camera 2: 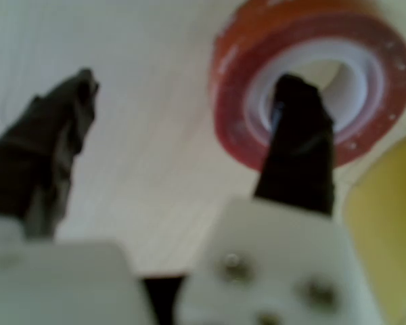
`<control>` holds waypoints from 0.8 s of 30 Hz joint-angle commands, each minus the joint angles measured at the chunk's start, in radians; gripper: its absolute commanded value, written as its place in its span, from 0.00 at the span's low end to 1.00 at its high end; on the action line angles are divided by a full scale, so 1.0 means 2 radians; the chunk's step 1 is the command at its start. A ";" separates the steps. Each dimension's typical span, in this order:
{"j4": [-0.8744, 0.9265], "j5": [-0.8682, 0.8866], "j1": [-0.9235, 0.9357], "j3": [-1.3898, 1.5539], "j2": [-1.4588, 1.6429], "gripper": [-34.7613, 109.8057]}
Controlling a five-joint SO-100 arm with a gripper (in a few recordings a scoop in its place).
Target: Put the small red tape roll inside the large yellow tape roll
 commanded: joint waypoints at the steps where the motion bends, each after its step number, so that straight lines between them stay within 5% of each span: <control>1: 0.014 -0.007 -0.004 -0.041 0.006 0.37; 5: 0.014 -0.010 -0.002 -0.077 -0.016 0.24; 13: 0.008 -0.022 0.014 -0.202 0.012 0.24; 24: -0.199 -0.021 0.047 -0.205 0.084 0.24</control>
